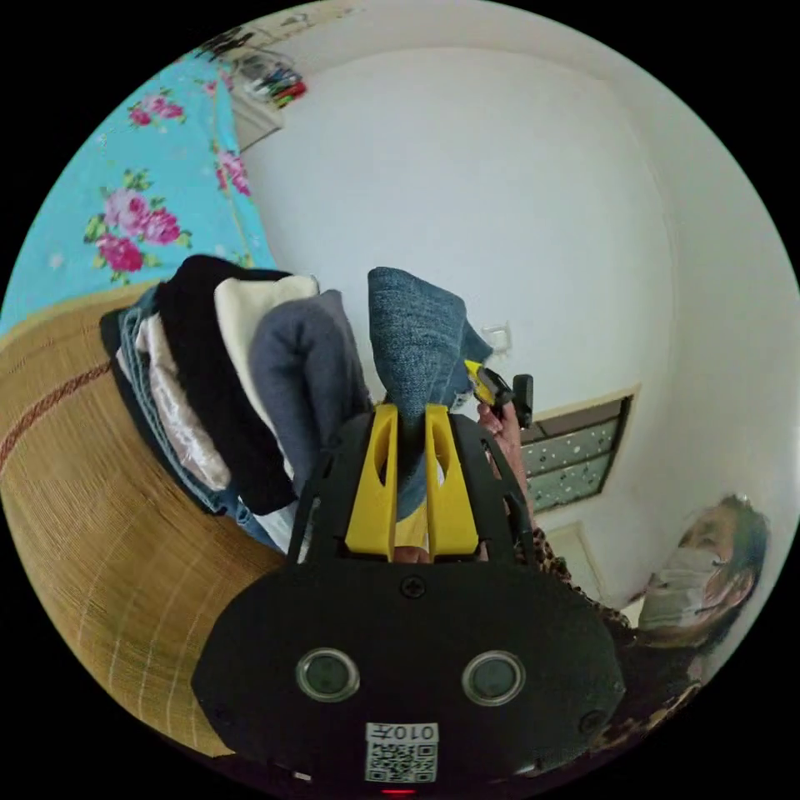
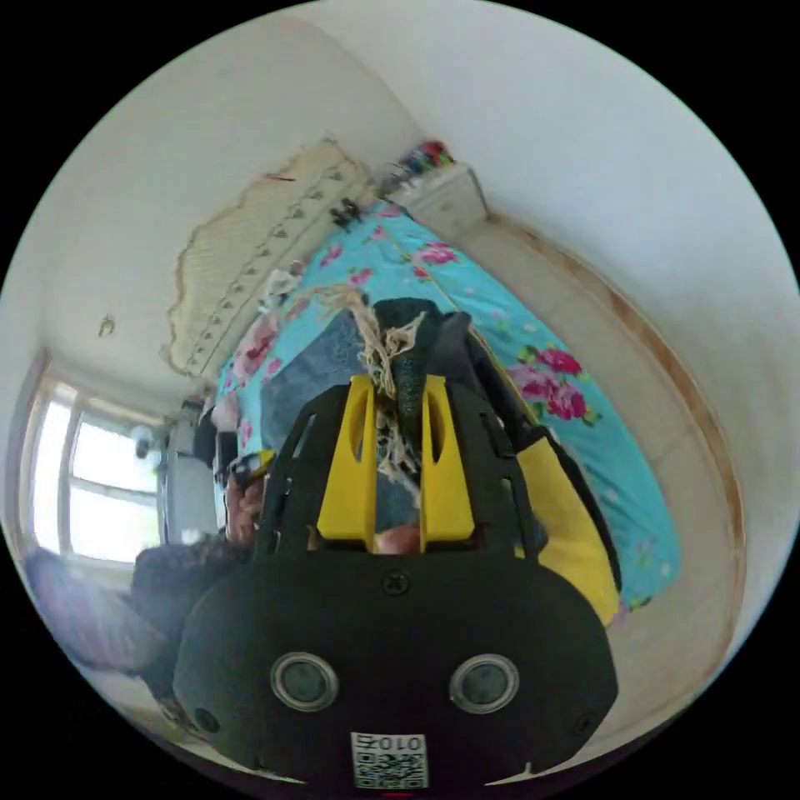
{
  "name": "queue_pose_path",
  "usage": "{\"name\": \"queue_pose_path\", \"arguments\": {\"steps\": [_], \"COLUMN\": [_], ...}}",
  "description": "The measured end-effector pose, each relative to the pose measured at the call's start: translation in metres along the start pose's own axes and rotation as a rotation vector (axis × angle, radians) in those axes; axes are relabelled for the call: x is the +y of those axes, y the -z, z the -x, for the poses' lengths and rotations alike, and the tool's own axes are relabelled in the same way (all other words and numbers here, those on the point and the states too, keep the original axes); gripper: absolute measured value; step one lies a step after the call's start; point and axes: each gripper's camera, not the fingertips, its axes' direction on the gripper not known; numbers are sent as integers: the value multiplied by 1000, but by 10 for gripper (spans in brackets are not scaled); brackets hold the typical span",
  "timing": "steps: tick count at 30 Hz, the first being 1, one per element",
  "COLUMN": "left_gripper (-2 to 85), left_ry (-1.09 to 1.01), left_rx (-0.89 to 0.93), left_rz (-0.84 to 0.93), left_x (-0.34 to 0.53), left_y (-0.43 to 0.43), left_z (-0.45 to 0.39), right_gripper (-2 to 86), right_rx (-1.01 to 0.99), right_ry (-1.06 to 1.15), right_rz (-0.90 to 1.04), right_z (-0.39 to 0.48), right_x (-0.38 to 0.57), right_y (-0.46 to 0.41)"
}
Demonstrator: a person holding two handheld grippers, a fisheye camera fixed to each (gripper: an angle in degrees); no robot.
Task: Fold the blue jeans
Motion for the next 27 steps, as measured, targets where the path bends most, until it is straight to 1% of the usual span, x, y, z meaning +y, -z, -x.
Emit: {"name": "queue_pose_path", "arguments": {"steps": [1, 2, 4, 6, 8, 10, 11, 12, 13, 14, 15, 16, 17, 19, 21, 23, 26, 27], "left_gripper": [68, 70, 73, 74, 75, 74, 73, 72, 70, 66, 65, 61, 56, 50, 46, 41, 37, 37], "left_ry": [76, 109, 86, 41, 20, 16, 35, 56, 125, 183, 197, 206, 185, 158, 136, 178, 158, 154], "left_rx": [-8, 67, 104, 70, 57, 56, 75, 97, 176, 262, 284, 292, 301, 261, 237, 263, 244, 246], "left_rz": [-6, -14, -27, -11, 20, 25, 32, 38, 54, 66, 69, 71, 71, 82, 103, 118, 127, 131], "left_x": [-1, -3, -10, -21, -34, -41, -46, -48, -54, -61, -65, -73, -83, -97, -112, -123, -136, -138], "left_y": [-5, -7, -2, 4, 12, 17, 20, 21, 21, 21, 22, 25, 29, 33, 33, 33, 35, 34], "left_z": [22, 38, 45, 45, 50, 56, 60, 64, 72, 78, 79, 75, 66, 52, 44, 45, 33, 31], "right_gripper": [44, 36, 31, 31, 34, 51, 57, 65, 76, 82, 97, 115, 127, 170, 185, 192, 193, 192], "right_rx": [-4, -26, -217, -268, -252, -267, -300, -396, -477, -507, -582, -667, -692, -689, -729, -794, -834, -883], "right_ry": [-72, -81, 44, 22, -22, -105, -120, -130, -144, -142, -131, -108, -94, -71, -62, -71, -137, -186], "right_rz": [-64, -110, -234, -203, -152, -47, -13, 27, 42, 48, 57, 61, 64, 106, 138, 153, 84, 39], "right_z": [-16, -23, -48, -79, -114, -161, -172, -191, -205, -210, -215, -216, -215, -207, -204, -204, -217, -228], "right_x": [-6, -6, 3, 9, 22, 42, 46, 57, 67, 72, 78, 83, 85, 90, 92, 95, 91, 87], "right_y": [-12, -14, -17, -21, -22, -28, -32, -41, -50, -54, -63, -71, -75, -94, -109, -122, -135, -141]}}
